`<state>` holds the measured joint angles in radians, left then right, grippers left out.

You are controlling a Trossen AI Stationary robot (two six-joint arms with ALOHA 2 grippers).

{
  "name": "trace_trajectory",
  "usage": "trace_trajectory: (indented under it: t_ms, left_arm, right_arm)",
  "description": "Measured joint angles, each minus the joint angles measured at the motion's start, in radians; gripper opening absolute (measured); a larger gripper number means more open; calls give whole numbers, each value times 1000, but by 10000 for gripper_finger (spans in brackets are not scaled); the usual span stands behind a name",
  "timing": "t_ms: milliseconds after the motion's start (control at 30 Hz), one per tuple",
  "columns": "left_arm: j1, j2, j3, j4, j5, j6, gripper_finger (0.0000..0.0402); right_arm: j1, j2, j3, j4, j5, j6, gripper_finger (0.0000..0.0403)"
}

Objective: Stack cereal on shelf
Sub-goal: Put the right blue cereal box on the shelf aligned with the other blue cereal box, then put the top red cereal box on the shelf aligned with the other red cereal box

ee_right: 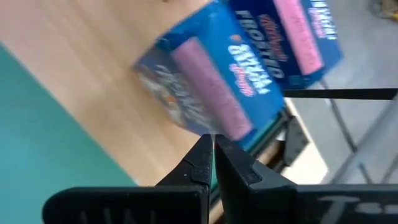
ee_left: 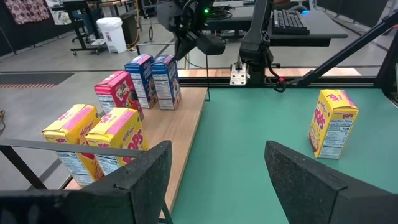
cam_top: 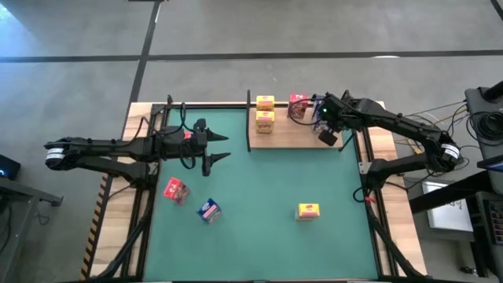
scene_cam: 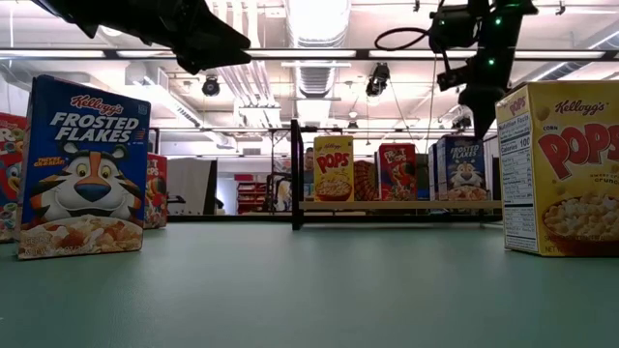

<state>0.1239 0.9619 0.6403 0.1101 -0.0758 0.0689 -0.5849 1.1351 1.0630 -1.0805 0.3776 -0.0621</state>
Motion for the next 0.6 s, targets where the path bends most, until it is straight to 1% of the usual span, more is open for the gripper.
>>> trace_trajectory:
  t_ms: [233, 367, 500, 600]
  left_arm:
    - [0, 0, 0, 0, 0, 0, 241]
    - [0, 0, 0, 0, 0, 0, 241]
    - [0, 0, 0, 0, 0, -14, 241]
    - [0, 0, 0, 0, 0, -35, 241]
  right_arm:
    - [4, -6, 14, -10, -117, 48, 9]
    - [36, -31, 16, 3, -183, 70, 9]
    - [100, -74, 4, 69, -201, 90, 9]
    - [166, -116, -30, 178, -202, 87, 9]
